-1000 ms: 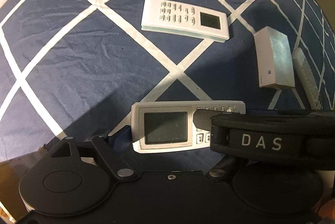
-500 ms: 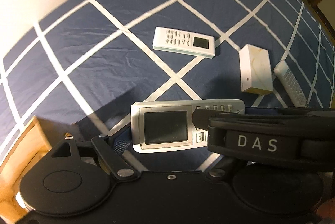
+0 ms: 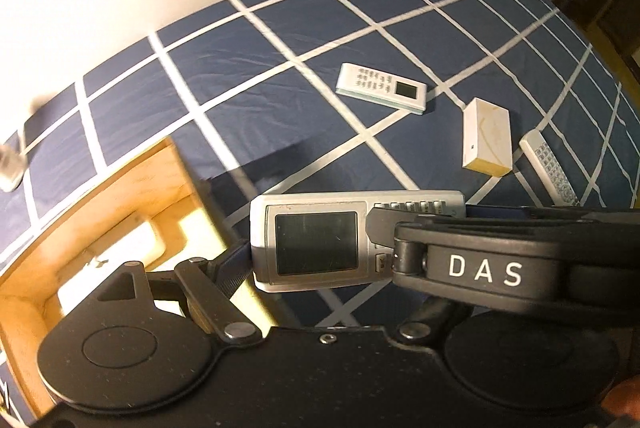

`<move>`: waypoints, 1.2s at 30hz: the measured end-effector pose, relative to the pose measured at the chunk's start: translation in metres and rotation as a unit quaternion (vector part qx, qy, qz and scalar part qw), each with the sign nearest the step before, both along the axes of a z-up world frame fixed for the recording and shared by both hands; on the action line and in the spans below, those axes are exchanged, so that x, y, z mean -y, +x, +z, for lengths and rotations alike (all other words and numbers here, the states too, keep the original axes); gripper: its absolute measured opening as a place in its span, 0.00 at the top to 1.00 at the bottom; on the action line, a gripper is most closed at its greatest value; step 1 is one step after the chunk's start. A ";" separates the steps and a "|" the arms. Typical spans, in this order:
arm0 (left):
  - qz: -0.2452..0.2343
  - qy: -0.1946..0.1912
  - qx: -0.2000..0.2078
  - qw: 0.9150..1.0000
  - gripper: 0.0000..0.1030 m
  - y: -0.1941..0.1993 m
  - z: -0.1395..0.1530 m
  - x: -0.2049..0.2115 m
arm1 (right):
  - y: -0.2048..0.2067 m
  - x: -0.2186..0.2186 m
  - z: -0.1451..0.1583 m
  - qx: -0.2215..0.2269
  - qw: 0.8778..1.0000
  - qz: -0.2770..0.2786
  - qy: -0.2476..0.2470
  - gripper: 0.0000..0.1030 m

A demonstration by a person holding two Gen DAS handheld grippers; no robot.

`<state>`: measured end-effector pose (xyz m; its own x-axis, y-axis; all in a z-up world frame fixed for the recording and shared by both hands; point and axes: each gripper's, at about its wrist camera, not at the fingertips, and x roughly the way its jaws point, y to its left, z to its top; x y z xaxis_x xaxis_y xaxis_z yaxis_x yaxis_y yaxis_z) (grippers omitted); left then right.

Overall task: Organize objects
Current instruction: 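Lift the GREE remote with the right gripper and carry it to the box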

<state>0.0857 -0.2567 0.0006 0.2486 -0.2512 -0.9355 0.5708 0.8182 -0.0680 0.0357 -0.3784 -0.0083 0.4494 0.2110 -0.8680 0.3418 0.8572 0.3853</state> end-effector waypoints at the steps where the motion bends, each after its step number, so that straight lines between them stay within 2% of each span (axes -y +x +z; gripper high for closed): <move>1: 0.005 0.000 0.001 1.000 0.23 -0.002 0.002 -0.006 | -0.002 -0.005 0.002 0.002 1.000 0.006 -0.001 0.32; 17: 0.107 -0.011 0.012 0.994 0.23 -0.027 0.014 -0.106 | -0.012 -0.097 0.015 0.014 0.994 0.105 -0.010 0.32; 27: 0.187 -0.014 0.003 0.982 0.23 -0.026 0.008 -0.176 | 0.002 -0.168 0.009 0.006 0.982 0.188 -0.017 0.32; 36: 0.248 -0.029 -0.018 0.968 0.23 -0.012 -0.016 -0.218 | 0.025 -0.216 -0.009 -0.008 0.967 0.252 -0.038 0.32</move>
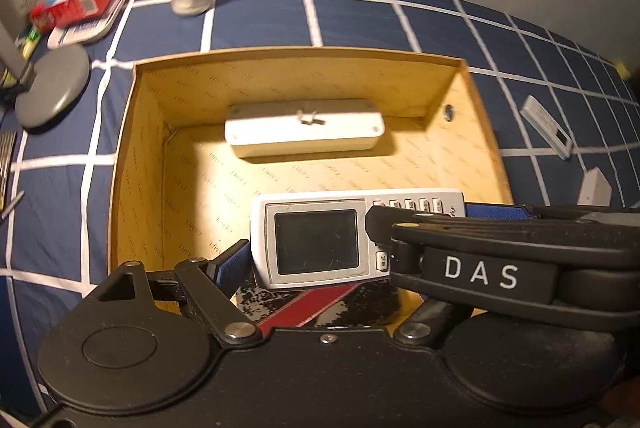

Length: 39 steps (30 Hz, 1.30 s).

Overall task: Organize objects
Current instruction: 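Lift the GREE remote with the right gripper and carry it to the box, then lower the held remote into the box beside the white panel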

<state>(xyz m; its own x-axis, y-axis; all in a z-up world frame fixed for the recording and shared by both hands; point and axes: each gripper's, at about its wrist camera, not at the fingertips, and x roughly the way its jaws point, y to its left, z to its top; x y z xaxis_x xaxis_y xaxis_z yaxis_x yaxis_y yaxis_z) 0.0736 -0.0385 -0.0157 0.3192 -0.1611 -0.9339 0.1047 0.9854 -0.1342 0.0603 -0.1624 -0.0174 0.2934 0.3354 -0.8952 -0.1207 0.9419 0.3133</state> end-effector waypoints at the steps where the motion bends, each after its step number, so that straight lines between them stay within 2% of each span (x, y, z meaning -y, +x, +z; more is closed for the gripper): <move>1: 0.004 -0.002 -0.002 1.000 0.23 0.002 -0.004 -0.002 | 0.003 -0.003 -0.003 -0.002 1.000 0.005 -0.002 0.32; 12: 0.027 -0.022 -0.035 0.999 0.23 0.038 -0.045 -0.013 | 0.046 -0.018 -0.042 -0.029 0.999 0.027 -0.027 0.32; 22: 0.020 -0.024 -0.072 0.997 0.23 0.071 -0.083 -0.013 | 0.077 -0.019 -0.083 -0.060 0.998 0.016 -0.033 0.32; 39: 0.004 -0.030 -0.095 0.995 0.23 0.102 -0.106 -0.020 | 0.105 -0.027 -0.109 -0.079 0.996 -0.003 -0.039 0.32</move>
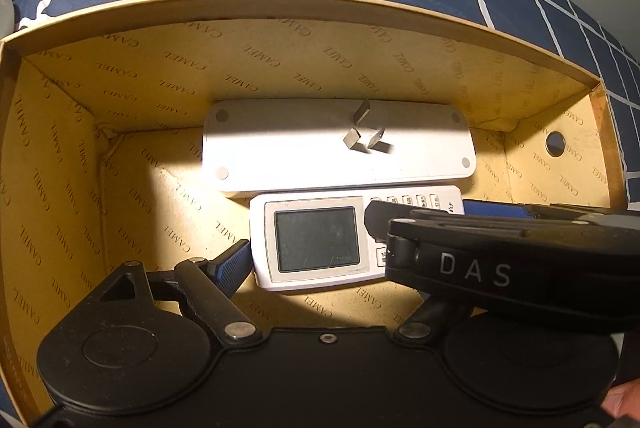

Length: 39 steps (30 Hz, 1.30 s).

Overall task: Organize objects
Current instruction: 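Lower the held remote into the box beside the white panel, then open the right gripper to release the remote and withdraw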

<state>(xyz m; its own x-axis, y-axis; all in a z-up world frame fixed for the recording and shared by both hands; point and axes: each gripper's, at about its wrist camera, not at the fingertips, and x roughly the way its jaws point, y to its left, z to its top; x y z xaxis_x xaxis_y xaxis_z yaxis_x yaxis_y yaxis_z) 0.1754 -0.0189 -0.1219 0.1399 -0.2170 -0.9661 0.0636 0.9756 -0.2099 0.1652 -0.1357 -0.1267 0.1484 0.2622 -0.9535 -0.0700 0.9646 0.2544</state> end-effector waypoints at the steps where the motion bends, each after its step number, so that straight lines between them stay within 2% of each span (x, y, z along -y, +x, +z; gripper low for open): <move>1: 0.002 -0.003 -0.001 1.000 0.23 0.000 0.000 -0.001 | 0.001 0.000 0.000 -0.001 1.000 0.001 0.000 0.32; 11: 0.003 -0.002 0.000 1.000 0.20 0.002 0.000 -0.005 | 0.006 -0.002 -0.001 -0.007 1.000 0.002 0.000 0.32; 19: 0.017 0.003 0.010 1.000 0.15 -0.004 0.015 -0.007 | 0.003 0.005 0.011 -0.002 1.000 0.002 0.006 0.32; 33: 0.025 0.012 0.047 0.999 0.07 -0.041 0.065 0.001 | -0.036 0.021 0.068 0.043 0.999 0.006 0.027 0.29; 39: 0.018 0.017 0.064 0.998 0.00 -0.068 0.087 0.008 | -0.061 0.035 0.093 0.064 0.997 -0.006 0.032 0.19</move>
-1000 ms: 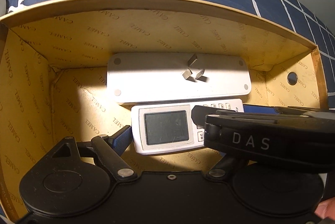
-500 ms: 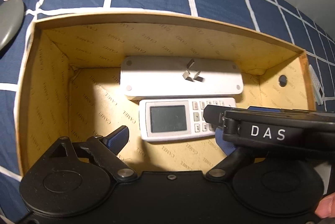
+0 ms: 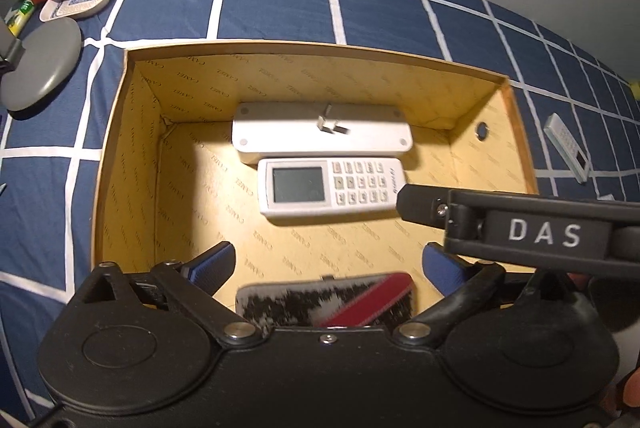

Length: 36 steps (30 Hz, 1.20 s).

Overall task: Organize objects
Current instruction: 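Open the right gripper to release the remote and withdraw, then move the right gripper toward the white remote lying on the bedspread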

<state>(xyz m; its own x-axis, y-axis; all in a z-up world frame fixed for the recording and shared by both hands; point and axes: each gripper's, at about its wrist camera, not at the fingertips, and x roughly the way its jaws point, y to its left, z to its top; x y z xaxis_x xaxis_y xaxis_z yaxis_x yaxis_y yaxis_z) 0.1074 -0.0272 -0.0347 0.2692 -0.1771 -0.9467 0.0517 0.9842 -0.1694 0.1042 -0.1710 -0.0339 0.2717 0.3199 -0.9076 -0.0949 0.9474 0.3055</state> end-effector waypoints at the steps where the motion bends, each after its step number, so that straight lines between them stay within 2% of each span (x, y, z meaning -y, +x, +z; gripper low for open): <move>1: -0.001 0.001 0.005 1.000 0.00 -0.004 0.004 0.001 | -0.005 0.003 0.004 0.003 1.000 -0.002 0.001 0.17; 10: -0.024 0.007 0.041 0.999 0.00 -0.031 0.037 0.020 | -0.046 0.037 0.039 0.038 0.998 -0.040 0.009 0.04; 16: -0.043 0.010 0.054 0.998 0.00 -0.048 0.048 0.036 | -0.073 0.061 0.052 0.055 0.996 -0.067 0.008 0.00; 28: -0.098 0.012 0.064 0.993 0.00 -0.069 0.055 0.084 | -0.104 0.116 0.061 0.066 0.989 -0.130 0.013 0.00; 36: -0.135 0.013 0.072 0.988 0.00 -0.062 0.058 0.121 | -0.107 0.158 0.066 0.074 0.980 -0.185 0.010 0.00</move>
<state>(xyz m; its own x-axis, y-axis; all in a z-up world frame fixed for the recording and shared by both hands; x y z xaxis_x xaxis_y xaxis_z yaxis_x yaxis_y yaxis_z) 0.0452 -0.1486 0.0238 0.3474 -0.2371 -0.9072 0.3348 0.9351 -0.1162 -0.0023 -0.3287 0.0320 0.5003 0.1923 -0.8442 0.2103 0.9188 0.3339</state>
